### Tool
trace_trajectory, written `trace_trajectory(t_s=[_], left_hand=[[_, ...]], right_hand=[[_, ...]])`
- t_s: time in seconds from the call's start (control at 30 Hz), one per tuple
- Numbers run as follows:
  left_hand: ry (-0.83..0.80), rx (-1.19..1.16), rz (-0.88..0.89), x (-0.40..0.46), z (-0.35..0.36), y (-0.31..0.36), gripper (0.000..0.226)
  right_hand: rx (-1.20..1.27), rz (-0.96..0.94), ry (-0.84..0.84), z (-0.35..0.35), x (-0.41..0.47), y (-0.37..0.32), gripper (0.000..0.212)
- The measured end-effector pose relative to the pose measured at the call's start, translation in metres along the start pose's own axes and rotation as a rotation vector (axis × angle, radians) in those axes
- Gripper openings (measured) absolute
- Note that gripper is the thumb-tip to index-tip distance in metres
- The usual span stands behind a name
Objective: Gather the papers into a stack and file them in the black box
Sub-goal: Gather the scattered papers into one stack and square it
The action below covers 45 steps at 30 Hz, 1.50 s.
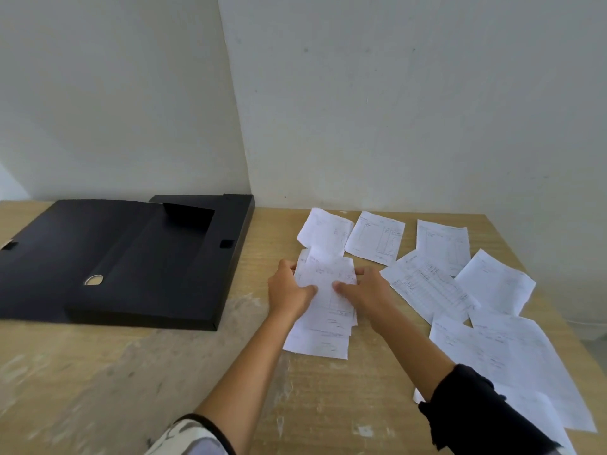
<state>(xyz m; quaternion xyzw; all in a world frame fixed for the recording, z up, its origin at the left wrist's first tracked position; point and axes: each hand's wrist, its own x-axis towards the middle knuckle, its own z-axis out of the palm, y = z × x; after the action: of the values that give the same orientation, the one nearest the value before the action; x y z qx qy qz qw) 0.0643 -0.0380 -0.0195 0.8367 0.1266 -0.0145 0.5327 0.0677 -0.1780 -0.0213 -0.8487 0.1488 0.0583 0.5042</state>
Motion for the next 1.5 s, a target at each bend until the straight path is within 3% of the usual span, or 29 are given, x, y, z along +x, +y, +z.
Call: trace_trajectory(t_s=[0.1, 0.17, 0.27, 0.33, 0.47, 0.63, 0.83, 1.0, 1.07, 1.17, 1.27, 1.37, 1.43, 1.5], left_hand=[[-0.020, -0.009, -0.014, 0.006, -0.001, 0.001, 0.030], [0.034, 0.050, 0.001, 0.013, -0.002, 0.003, 0.025], [0.167, 0.236, 0.104, 0.032, 0.000, 0.010, 0.037], [0.110, 0.391, 0.178, 0.049, 0.004, 0.013, 0.045], [-0.081, 0.716, 0.244, 0.071, 0.009, 0.009, 0.042], [0.009, 0.631, 0.253, 0.075, 0.001, 0.004, 0.041], [-0.008, 0.375, 0.163, 0.072, -0.007, 0.009, 0.050], [0.011, 0.170, 0.105, 0.066, -0.004, 0.011, 0.051], [0.029, 0.183, 0.135, 0.062, 0.004, 0.012, 0.047], [0.018, 0.287, 0.186, 0.058, 0.015, 0.016, 0.053], [0.024, 0.393, 0.140, 0.059, 0.022, 0.021, 0.065], [-0.012, 0.353, -0.019, 0.067, 0.023, 0.027, 0.068], [-0.063, 0.350, -0.083, 0.070, 0.022, 0.029, 0.060], [-0.092, 0.309, -0.096, 0.072, 0.021, 0.029, 0.044]], right_hand=[[0.028, 0.041, -0.067, -0.004, 0.001, -0.002, 0.039], [0.043, 0.040, -0.091, -0.009, 0.002, -0.003, 0.040], [0.036, 0.031, -0.136, -0.015, 0.003, 0.001, 0.042], [0.023, 0.021, -0.148, -0.018, 0.002, 0.004, 0.043], [-0.024, 0.001, -0.064, -0.027, 0.002, 0.007, 0.041], [0.144, 0.060, 0.244, -0.044, 0.003, 0.000, 0.019], [0.291, -0.013, 0.372, -0.040, 0.020, -0.033, 0.020], [0.113, -0.008, 0.251, -0.016, 0.042, -0.039, 0.032], [0.094, 0.011, 0.195, -0.008, 0.049, -0.036, 0.043], [0.048, -0.028, 0.144, -0.011, 0.056, -0.032, 0.044], [-0.183, -0.117, 0.171, -0.043, 0.057, -0.019, 0.047], [-0.586, -0.113, 0.150, -0.088, 0.055, 0.004, 0.047], [-0.727, -0.031, 0.074, -0.105, 0.052, 0.018, 0.056], [-0.719, 0.020, 0.032, -0.109, 0.052, 0.028, 0.070]])
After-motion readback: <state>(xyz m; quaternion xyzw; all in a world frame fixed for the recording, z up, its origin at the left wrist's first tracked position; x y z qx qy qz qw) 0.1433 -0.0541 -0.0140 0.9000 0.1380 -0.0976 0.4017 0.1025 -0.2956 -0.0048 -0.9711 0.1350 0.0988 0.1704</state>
